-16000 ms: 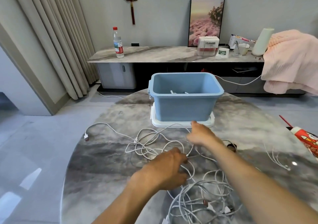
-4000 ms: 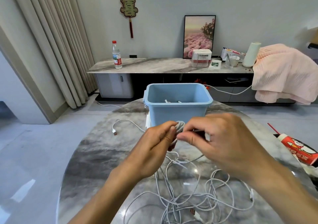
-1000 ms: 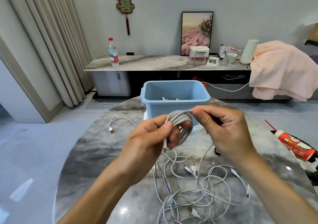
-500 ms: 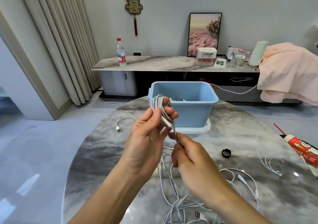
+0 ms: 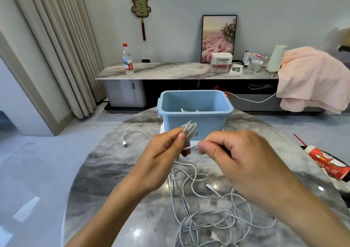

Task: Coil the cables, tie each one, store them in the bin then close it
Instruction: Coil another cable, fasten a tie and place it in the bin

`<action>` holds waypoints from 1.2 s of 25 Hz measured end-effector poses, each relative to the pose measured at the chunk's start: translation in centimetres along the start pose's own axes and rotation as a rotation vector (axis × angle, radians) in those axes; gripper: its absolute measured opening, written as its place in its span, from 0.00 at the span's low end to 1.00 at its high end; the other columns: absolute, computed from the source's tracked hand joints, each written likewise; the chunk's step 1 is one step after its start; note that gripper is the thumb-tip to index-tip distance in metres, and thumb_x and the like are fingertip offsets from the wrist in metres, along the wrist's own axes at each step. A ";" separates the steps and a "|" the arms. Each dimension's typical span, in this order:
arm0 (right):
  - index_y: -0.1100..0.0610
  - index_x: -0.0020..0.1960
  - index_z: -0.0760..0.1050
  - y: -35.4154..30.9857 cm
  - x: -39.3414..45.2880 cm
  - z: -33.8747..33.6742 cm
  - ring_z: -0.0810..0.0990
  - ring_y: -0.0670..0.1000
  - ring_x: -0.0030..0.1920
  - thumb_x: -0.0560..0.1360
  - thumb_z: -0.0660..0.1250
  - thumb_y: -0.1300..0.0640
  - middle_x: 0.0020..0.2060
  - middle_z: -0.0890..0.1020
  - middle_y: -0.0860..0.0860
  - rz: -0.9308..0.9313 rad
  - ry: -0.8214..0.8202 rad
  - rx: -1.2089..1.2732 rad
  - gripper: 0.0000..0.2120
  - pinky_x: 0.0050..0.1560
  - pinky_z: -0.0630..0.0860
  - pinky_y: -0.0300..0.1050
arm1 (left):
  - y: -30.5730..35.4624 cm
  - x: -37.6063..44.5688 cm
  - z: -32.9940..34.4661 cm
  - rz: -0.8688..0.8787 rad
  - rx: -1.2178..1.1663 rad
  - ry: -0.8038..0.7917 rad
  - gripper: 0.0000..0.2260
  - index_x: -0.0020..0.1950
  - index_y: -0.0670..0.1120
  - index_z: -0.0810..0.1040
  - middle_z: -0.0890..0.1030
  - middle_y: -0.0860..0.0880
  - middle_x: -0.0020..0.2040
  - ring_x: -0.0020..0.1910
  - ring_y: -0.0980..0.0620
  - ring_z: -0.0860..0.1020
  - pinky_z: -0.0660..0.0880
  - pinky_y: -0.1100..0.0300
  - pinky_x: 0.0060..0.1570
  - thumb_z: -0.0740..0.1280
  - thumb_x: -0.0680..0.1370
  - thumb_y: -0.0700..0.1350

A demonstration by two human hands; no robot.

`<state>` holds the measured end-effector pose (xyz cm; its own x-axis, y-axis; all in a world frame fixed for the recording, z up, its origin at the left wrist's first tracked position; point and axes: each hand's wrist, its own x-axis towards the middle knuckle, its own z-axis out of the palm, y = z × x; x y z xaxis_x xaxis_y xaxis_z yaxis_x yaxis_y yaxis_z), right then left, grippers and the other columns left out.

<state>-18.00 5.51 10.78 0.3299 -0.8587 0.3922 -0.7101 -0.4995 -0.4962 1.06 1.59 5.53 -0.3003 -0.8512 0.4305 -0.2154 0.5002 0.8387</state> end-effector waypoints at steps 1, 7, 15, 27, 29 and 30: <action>0.50 0.40 0.79 0.7 0.3 -0.5 0.70 0.45 0.27 0.78 0.63 0.41 0.23 0.72 0.42 -0.079 0.066 -0.087 0.16 0.31 0.68 0.43 | 0.2 -0.2 0.2 -0.010 -0.044 -0.064 0.15 0.49 0.36 0.77 0.75 0.45 0.36 0.37 0.47 0.72 0.69 0.57 0.39 0.56 0.83 0.45; 0.53 0.38 0.81 4.7 1.7 -0.6 0.70 0.52 0.27 0.74 0.70 0.42 0.26 0.76 0.50 -0.174 0.276 0.183 0.15 0.29 0.67 0.48 | 1.9 -0.2 1.7 -0.191 -0.588 -0.189 0.16 0.49 0.31 0.77 0.71 0.50 0.32 0.33 0.55 0.70 0.68 0.65 0.37 0.58 0.80 0.44; 0.49 0.50 0.68 3.9 -0.5 6.3 0.60 0.46 0.24 0.82 0.60 0.56 0.27 0.66 0.47 0.320 0.216 0.766 0.04 0.25 0.59 0.40 | 1.7 0.6 0.0 -0.345 -1.378 0.157 0.12 0.45 0.41 0.76 0.66 0.52 0.33 0.30 0.58 0.65 0.68 0.66 0.42 0.57 0.82 0.44; 0.43 0.53 0.78 0.8 -1.8 7.1 0.78 0.39 0.50 0.72 0.63 0.54 0.44 0.80 0.35 -0.078 -0.082 0.245 0.13 0.49 0.74 0.37 | 1.8 0.8 -1.0 -0.356 -1.275 0.407 0.13 0.56 0.35 0.76 0.76 0.46 0.38 0.37 0.51 0.75 0.69 0.59 0.54 0.60 0.76 0.40; 0.45 0.48 0.78 0.6 -1.8 7.1 0.71 0.38 0.41 0.75 0.67 0.51 0.38 0.78 0.36 -0.267 -0.026 0.037 0.04 0.41 0.71 0.35 | 1.6 0.8 -0.7 -0.332 -1.158 0.386 0.15 0.58 0.35 0.77 0.78 0.45 0.40 0.39 0.51 0.76 0.71 0.58 0.54 0.61 0.75 0.40; 0.46 0.46 0.79 0.4 -1.8 7.0 0.67 0.39 0.39 0.76 0.68 0.50 0.36 0.77 0.39 -0.326 -0.010 0.006 0.02 0.39 0.71 0.37 | 1.5 0.8 -0.5 -0.321 -1.083 0.362 0.14 0.57 0.36 0.77 0.78 0.46 0.40 0.39 0.51 0.77 0.71 0.58 0.54 0.61 0.75 0.40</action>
<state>-14.46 6.05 4.46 0.5450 -0.6546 0.5239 -0.5624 -0.7489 -0.3506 0.99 1.58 7.27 -0.0578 -0.9957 0.0719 0.7178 0.0086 0.6962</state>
